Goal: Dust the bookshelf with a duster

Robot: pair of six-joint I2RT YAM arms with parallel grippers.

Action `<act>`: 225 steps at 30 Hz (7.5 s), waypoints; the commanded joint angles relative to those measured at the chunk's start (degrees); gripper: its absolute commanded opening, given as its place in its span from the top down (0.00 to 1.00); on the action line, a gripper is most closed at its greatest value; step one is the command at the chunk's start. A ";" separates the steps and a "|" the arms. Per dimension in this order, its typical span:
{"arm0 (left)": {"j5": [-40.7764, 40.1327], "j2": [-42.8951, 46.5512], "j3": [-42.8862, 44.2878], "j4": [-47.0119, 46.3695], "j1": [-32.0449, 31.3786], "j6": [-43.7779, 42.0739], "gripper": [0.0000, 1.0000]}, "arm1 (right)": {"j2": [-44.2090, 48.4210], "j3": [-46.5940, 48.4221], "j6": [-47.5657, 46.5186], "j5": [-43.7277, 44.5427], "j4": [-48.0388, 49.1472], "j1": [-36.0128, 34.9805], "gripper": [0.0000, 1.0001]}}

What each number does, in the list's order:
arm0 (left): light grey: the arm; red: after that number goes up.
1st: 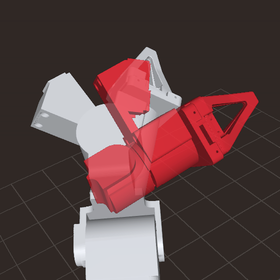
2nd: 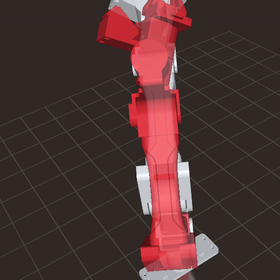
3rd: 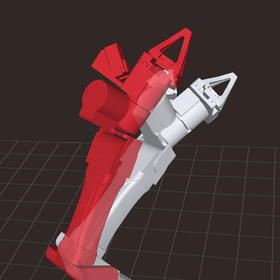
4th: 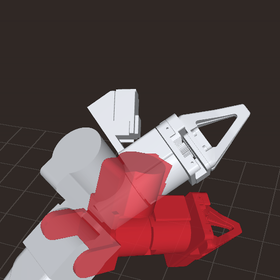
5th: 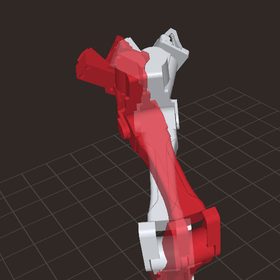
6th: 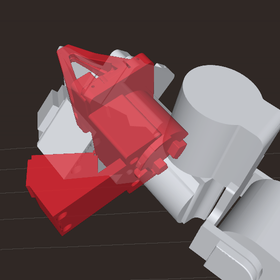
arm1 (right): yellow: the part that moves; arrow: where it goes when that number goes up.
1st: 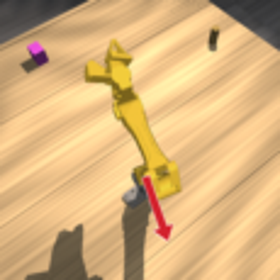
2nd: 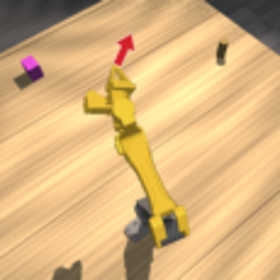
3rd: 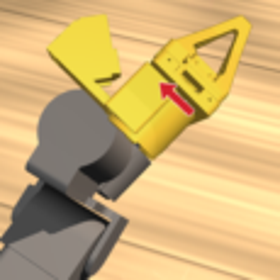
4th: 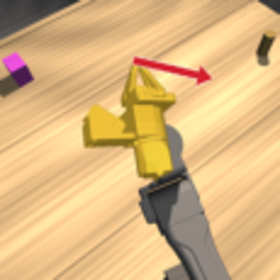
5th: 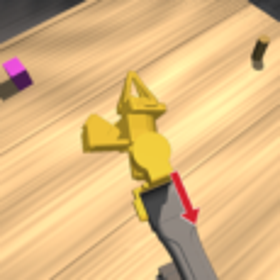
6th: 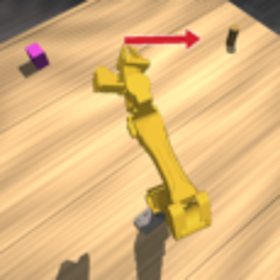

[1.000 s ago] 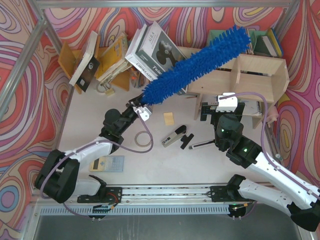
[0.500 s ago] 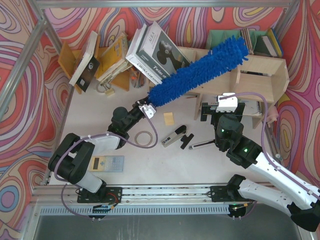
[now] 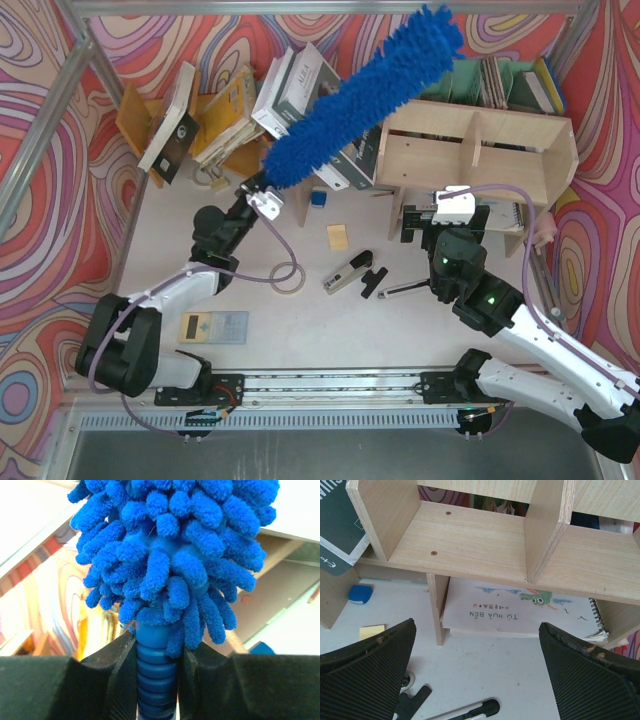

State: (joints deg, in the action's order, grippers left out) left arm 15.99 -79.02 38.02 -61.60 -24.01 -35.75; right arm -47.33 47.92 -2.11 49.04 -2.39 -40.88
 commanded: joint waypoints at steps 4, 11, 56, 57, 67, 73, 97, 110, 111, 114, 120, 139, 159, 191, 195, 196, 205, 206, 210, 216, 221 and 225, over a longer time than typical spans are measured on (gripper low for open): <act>0.40 5.83 0.59 0.42 4.85 2.19 1.00 | 0.18 1.07 0.70 0.12 -0.41 -0.05 0.01; 3.59 6.19 -0.15 1.70 4.55 3.69 1.00 | -0.21 1.12 0.59 0.09 -0.24 -0.06 0.01; -5.50 8.68 -1.80 7.64 -7.13 -4.21 1.00 | 0.45 1.17 0.94 -0.19 -0.50 -0.02 0.01; -5.00 8.71 -1.87 8.06 -7.07 -4.24 1.00 | 0.46 1.17 0.96 -0.25 -0.51 -0.02 0.01; -3.33 2.48 -5.00 1.83 -9.25 -0.47 1.00 | 0.15 1.12 1.06 -0.26 -0.51 0.00 0.01; -3.47 -1.87 -7.33 -3.44 -11.81 0.82 1.00 | -0.20 1.06 1.05 -0.16 -0.42 -0.07 0.01; -5.95 -1.85 -14.26 -6.75 -22.75 1.99 1.00 | 0.02 1.03 1.13 0.01 -0.39 -0.06 0.01; -29.70 10.62 -14.92 -0.29 -36.18 3.11 1.00 | 5.86 10.93 11.24 -5.41 -10.78 -0.01 0.01; -30.90 10.91 -14.10 0.79 -36.48 3.65 1.00 | 6.15 11.49 11.71 -5.69 -11.29 -0.02 0.01; -32.47 12.73 -11.01 7.15 -36.55 6.94 1.00 | 6.87 12.63 12.93 -6.66 -12.99 -0.06 0.01; -36.96 15.41 1.01 25.95 -36.55 18.41 1.00 | 8.10 13.94 11.83 -6.52 -14.08 -0.02 0.01; -45.32 -3.89 72.82 102.01 -37.51 57.39 1.00 | 12.90 4.58 11.03 4.49 -8.01 -0.04 0.01; -44.24 -27.68 103.95 130.61 -38.55 72.06 1.00 | 14.28 2.29 11.47 7.40 -8.60 0.00 0.01; -34.91 -33.50 106.00 124.60 -45.86 60.72 1.00 | 14.44 -1.00 10.14 9.81 -6.22 -0.03 0.01; -43.05 -31.35 104.10 126.00 -45.70 61.07 1.00 | 14.37 -1.07 10.20 9.82 -6.22 -0.04 0.01; -45.02 -30.50 103.46 126.35 -45.48 61.41 1.00 | 14.44 -1.03 10.17 9.77 -6.22 -0.06 0.01; -55.89 -23.33 95.29 129.60 -39.47 68.27 1.00 | 14.46 -1.06 10.19 9.50 -6.13 -0.01 0.01; -55.85 -22.98 94.70 129.69 -38.82 68.34 1.00 | 14.54 -1.02 10.23 9.50 -6.13 -0.03 0.01; -54.34 -23.03 94.19 129.86 -37.78 68.10 1.00 | 14.55 -1.11 10.23 9.50 -5.96 -0.01 0.01; -51.08 -24.55 94.43 128.78 -37.78 68.16 1.00 | 14.46 -1.25 10.33 9.54 -6.09 0.00 0.01; -47.14 -26.54 94.75 128.24 -37.78 68.64 1.00 | 14.72 -1.38 10.55 9.59 -6.26 -0.06 0.01; -42.89 -28.36 96.27 128.20 -37.91 69.31 1.00 | 14.51 -1.49 10.61 9.63 -6.08 0.00 0.01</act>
State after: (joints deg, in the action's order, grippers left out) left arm -30.68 -105.60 132.86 68.88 -61.71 32.51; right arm -33.06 47.11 8.82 57.23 -11.00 -40.93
